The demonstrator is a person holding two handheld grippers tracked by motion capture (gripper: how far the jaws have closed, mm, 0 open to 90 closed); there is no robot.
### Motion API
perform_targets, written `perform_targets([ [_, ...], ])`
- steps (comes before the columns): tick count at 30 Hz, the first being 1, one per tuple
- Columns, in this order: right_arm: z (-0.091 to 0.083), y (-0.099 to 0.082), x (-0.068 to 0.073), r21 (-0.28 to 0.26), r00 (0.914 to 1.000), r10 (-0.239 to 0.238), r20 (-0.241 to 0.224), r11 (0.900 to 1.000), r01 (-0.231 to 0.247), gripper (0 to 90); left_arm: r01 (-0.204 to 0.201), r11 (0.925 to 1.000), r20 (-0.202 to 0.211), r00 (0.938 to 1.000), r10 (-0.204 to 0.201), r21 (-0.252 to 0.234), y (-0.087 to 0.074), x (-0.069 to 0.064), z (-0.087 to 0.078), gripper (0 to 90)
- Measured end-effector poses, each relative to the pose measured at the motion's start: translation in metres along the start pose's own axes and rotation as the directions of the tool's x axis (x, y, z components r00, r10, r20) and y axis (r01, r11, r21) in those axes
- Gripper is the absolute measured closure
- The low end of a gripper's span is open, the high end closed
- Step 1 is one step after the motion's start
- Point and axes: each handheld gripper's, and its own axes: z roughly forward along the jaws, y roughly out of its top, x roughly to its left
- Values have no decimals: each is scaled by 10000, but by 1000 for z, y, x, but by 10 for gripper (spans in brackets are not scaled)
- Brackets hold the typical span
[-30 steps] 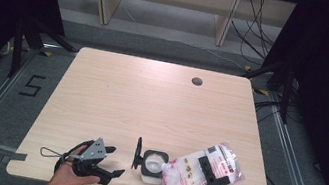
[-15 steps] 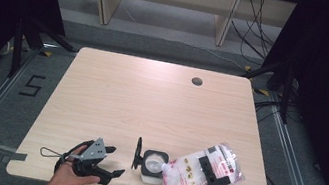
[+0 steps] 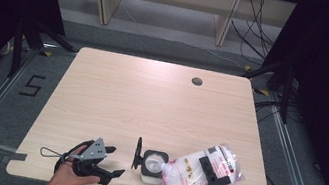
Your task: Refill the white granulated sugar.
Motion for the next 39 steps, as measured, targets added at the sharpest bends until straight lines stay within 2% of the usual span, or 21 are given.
perform_targets([
  [7,2,-2,0,-151,10000,50,-43,9999,-50,569,-44,10000,18,10000,44,-50,0,-1,0,193],
  [8,2,-2,0,-170,9999,67,-76,9998,-68,569,120,9998,18,9999,-120,-156,0,-2,0,193],
  [9,2,-2,0,-124,10000,17,-13,9999,-17,570,-45,10000,7,10000,45,4,0,0,-1,193],
  [10,2,-2,-1,-190,10000,6,-79,9998,-8,570,-7,10000,-59,10000,6,-93,0,-1,-2,193],
  [11,2,-2,-2,-251,9997,-206,116,9995,209,570,114,9999,-80,9999,-115,-102,1,0,-2,193],
  [12,1,-1,-1,-98,10000,1,25,10000,-1,570,-56,10000,-145,9999,56,9,1,1,-3,193],
  [15,1,0,-1,-20,9998,30,-172,10000,-31,571,26,10000,-84,10000,-26,-22,1,0,-3,193],
  [16,1,0,0,-83,9999,107,-82,9999,-108,571,39,9999,-56,10000,-40,-109,1,0,-2,193],
  [17,1,0,0,-87,9999,103,-87,9999,-104,572,-169,9998,-37,9999,169,-92,1,0,-2,193],
  [18,1,0,0,-110,9999,72,-72,9999,-73,572,49,9999,-93,9999,-50,-106,1,-1,-2,193],
  [19,1,0,-1,-196,10000,-43,4,9998,43,572,58,9999,-102,9999,-59,-109,1,-1,-2,193],
  [20,2,0,-3,-252,9995,-302,21,9992,302,572,-157,9999,-61,9999,157,-16,1,1,-2,193],
  [23,2,0,-4,-389,9991,-399,111,9984,403,572,-99,9999,-12,10000,99,-123,1,1,-2,193],
  [24,2,0,-3,-301,9996,-276,44,9992,277,572,-108,9999,-58,9999,108,14,1,1,-2,193],
  [28,2,0,-2,-259,9998,-191,-24,9995,191,573,48,10000,25,10000,-48,-87,1,0,-2,193],
  [29,2,0,-2,-257,9998,-170,-52,9995,169,573,-258,9996,31,9997,258,-127,1,1,-2,193],
  [32,1,0,-4,-268,9994,-350,58,9990,351,574,-211,9997,-3,9998,211,-94,1,1,-2,193],
  [33,1,0,-5,-316,9991,-403,88,9987,405,573,22,9999,-53,10000,-23,-120,1,0,-2,193],
  [35,1,0,-5,-296,9993,-379,34,9988,379,574,21,9999,-92,10000,-22,-111,1,-1,-2,193],
  [37,2,0,-4,-242,9995,-306,-8,9992,305,574,-198,9997,-26,9998,197,-110,2,1,-2,193],
  [39,1,-1,-4,-231,9997,-236,-40,9995,235,574,-17,9998,-7,10000,17,-189,1,0,0,193],
])
